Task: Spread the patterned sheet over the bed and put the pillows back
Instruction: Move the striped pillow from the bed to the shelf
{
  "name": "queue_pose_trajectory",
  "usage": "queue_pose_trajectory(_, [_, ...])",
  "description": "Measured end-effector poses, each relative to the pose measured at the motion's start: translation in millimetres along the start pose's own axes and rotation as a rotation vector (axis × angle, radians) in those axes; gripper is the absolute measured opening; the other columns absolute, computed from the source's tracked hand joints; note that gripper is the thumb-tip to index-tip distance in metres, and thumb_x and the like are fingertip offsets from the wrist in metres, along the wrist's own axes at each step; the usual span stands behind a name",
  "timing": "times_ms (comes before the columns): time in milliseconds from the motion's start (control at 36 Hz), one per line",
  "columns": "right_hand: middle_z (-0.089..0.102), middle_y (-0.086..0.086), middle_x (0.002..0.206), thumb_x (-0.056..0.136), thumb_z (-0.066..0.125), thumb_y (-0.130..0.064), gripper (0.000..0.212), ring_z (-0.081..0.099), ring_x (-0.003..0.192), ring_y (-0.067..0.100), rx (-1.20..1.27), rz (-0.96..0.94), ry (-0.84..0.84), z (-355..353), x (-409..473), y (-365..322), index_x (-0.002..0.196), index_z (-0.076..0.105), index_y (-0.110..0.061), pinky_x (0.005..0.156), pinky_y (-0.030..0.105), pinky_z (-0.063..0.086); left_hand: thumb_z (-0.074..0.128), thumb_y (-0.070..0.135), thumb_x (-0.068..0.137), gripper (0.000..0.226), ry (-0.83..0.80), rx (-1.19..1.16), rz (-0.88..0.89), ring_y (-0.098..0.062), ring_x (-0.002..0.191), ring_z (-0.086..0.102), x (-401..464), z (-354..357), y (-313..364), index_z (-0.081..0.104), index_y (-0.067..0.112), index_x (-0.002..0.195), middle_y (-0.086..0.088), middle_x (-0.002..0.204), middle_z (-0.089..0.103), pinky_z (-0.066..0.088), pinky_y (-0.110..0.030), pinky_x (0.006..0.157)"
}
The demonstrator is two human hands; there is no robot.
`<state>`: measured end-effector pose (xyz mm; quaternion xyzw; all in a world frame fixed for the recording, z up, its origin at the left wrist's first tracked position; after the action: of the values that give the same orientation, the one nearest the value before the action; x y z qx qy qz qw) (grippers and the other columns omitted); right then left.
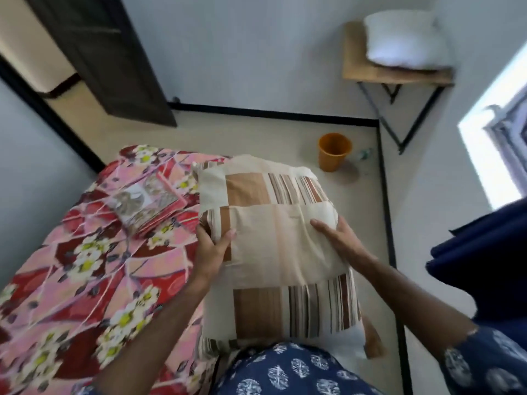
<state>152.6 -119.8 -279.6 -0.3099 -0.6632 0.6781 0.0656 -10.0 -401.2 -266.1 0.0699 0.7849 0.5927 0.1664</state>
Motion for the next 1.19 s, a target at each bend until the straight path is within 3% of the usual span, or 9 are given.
queue_pose_trajectory(139, [0.070, -0.001, 0.110, 0.093, 0.070, -0.025, 0.026, 0.073, 0.094, 0.013, 0.012, -0.083, 0.057, -62.0, 54.5, -45.6, 0.113, 0.055, -0.032, 0.084, 0.036, 0.061, 0.074, 0.027, 0.092, 0.071, -0.074, 0.007, 0.076, -0.020, 0.133, 0.051, 76.5, 72.0, 44.5, 0.033, 0.015, 0.148, -0.002, 0.144, 0.052, 0.037, -0.039, 0.116])
queue_pose_trajectory(306, [0.067, 0.003, 0.121, 0.076, 0.083, -0.053, 0.067, 0.071, 0.103, 0.016, -0.012, -0.099, 0.208, -144.7, 148.3, -90.7, 0.128, 0.052, -0.024, 0.084, 0.037, 0.062, 0.075, 0.037, 0.090, 0.068, -0.153, -0.002, 0.112, -0.022, 0.126, 0.056, 181.5, 155.7, 103.3, 0.037, 0.015, 0.142, -0.001, 0.135, 0.057, 0.042, -0.048, 0.114])
queue_pose_trajectory(472, [0.068, 0.002, 0.121, 0.076, 0.081, -0.057, 0.072, 0.071, 0.104, 0.016, -0.016, -0.139, 0.310, -215.2, 231.9, -154.5, 0.131, 0.051, -0.022, 0.084, 0.036, 0.061, 0.074, 0.050, 0.084, 0.073, -0.235, -0.003, 0.175, -0.025, 0.119, 0.060, 282.2, 235.4, 182.7, 0.038, 0.018, 0.138, -0.002, 0.130, 0.059, 0.046, -0.050, 0.108])
queue_pose_trajectory(667, [0.069, 0.003, 0.120, 0.080, 0.081, -0.050, 0.062, 0.071, 0.105, 0.019, 0.035, -0.274, 0.395, -294.9, 312.6, -231.6, 0.129, 0.054, -0.022, 0.086, 0.037, 0.060, 0.071, 0.048, 0.078, 0.081, -0.332, -0.078, 0.288, -0.003, 0.108, 0.058, 381.6, 330.6, 283.3, 0.035, 0.015, 0.143, 0.008, 0.124, 0.057, 0.049, -0.027, 0.092])
queue_pose_trajectory(778, [0.074, -0.001, 0.113, 0.088, 0.076, -0.039, 0.042, 0.073, 0.101, 0.017, 0.022, -0.349, 0.426, -345.9, 363.5, -276.5, 0.124, 0.060, -0.024, 0.081, 0.030, 0.059, 0.072, 0.041, 0.087, 0.061, -0.343, -0.094, 0.349, -0.005, 0.112, 0.060, 439.5, 388.7, 330.2, 0.040, 0.020, 0.134, 0.008, 0.125, 0.059, 0.049, -0.031, 0.096])
queue_pose_trajectory(889, [0.074, -0.003, 0.114, 0.088, 0.074, -0.044, 0.042, 0.072, 0.104, 0.016, 0.011, -0.409, 0.465, -402.7, 418.6, -315.8, 0.124, 0.062, -0.025, 0.088, 0.034, 0.059, 0.070, 0.031, 0.094, 0.048, -0.315, -0.115, 0.392, -0.004, 0.110, 0.059, 488.7, 447.1, 379.8, 0.040, 0.019, 0.129, 0.010, 0.120, 0.058, 0.050, -0.027, 0.091])
queue_pose_trajectory(972, [0.076, -0.006, 0.109, 0.094, 0.069, -0.041, 0.026, 0.072, 0.101, 0.012, 0.003, -0.458, 0.469, -443.1, 455.4, -348.5, 0.115, 0.067, -0.026, 0.086, 0.029, 0.058, 0.072, 0.040, 0.087, 0.056, -0.297, -0.130, 0.438, -0.007, 0.110, 0.060, 520.3, 490.5, 420.2, 0.040, 0.019, 0.129, 0.009, 0.121, 0.058, 0.050, -0.029, 0.092])
queue_pose_trajectory(1111, [0.075, -0.004, 0.114, 0.092, 0.070, -0.043, 0.039, 0.072, 0.105, 0.013, 0.003, -0.465, 0.510, -519.9, 522.8, -399.2, 0.124, 0.063, -0.023, 0.094, 0.033, 0.057, 0.070, 0.048, 0.076, 0.068, -0.305, -0.151, 0.447, -0.009, 0.110, 0.061, 575.4, 565.3, 486.4, 0.040, 0.017, 0.129, 0.005, 0.122, 0.058, 0.052, -0.031, 0.092])
queue_pose_trajectory(1194, [0.071, -0.008, 0.117, 0.091, 0.072, -0.044, 0.042, 0.070, 0.103, 0.006, 0.004, -0.450, 0.532, -560.1, 562.1, -425.8, 0.126, 0.059, -0.025, 0.092, 0.028, 0.055, 0.072, 0.048, 0.077, 0.068, -0.330, -0.174, 0.442, -0.014, 0.114, 0.062, 611.3, 608.3, 512.5, 0.039, 0.020, 0.129, 0.003, 0.126, 0.059, 0.054, -0.035, 0.094])
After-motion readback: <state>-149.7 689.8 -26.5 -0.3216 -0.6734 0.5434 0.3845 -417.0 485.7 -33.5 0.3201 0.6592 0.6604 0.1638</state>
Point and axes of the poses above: each hand's wrist, its own x-axis towards the middle knuckle, its own z-axis out of the palm, y = z × x, the point moved 9 cm from there along x, towards the middle knuckle
